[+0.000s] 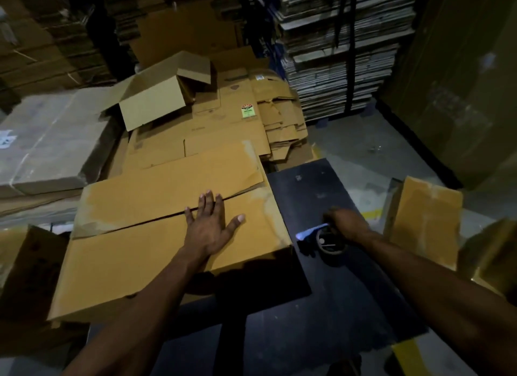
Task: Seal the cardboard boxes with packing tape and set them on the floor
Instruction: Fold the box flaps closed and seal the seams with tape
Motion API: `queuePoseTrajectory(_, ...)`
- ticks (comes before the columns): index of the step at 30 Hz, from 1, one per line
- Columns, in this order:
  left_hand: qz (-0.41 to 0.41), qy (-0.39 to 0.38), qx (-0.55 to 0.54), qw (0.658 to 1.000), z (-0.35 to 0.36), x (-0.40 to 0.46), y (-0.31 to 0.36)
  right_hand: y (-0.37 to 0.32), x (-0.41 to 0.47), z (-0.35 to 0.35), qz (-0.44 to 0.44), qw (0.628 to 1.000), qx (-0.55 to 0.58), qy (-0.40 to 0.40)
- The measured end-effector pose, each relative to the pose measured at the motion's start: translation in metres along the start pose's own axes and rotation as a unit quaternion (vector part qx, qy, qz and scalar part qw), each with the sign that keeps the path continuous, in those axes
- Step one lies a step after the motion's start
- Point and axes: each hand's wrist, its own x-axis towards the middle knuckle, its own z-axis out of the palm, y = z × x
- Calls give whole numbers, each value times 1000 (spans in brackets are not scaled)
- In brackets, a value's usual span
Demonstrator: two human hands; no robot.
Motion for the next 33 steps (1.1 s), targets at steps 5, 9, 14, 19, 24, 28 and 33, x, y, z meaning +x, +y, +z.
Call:
queuePoseTrajectory(5,-19,-5,5,1000,5,-5,49,12,-10,-83,13,970,118,212)
queuePoseTrajectory(9,-25,-23,-22,999,11,-8,116,-8,-7,-165,4,955,138,262)
queuePoseTrajectory(14,30,-26,-50,998,7,-11,157,-90,-13,-208,-38,951,224,211)
queuePoseTrajectory(19,12,-43,8,999,-9,-29,39,-173,-9,-195,-70,905,411,86)
queuePoseTrajectory(24,-68,-59,58,994,-20,-89,-112,-227,11,-169,-12,826,560,-55)
queuePoseTrajectory(28,-50,33,-44,997,-33,-108,-143,-285,19,-145,-54,830,536,-144)
queuePoseTrajectory(33,-166,290,-458,824,-42,-122,-123,-346,13,-142,-133,867,464,-120)
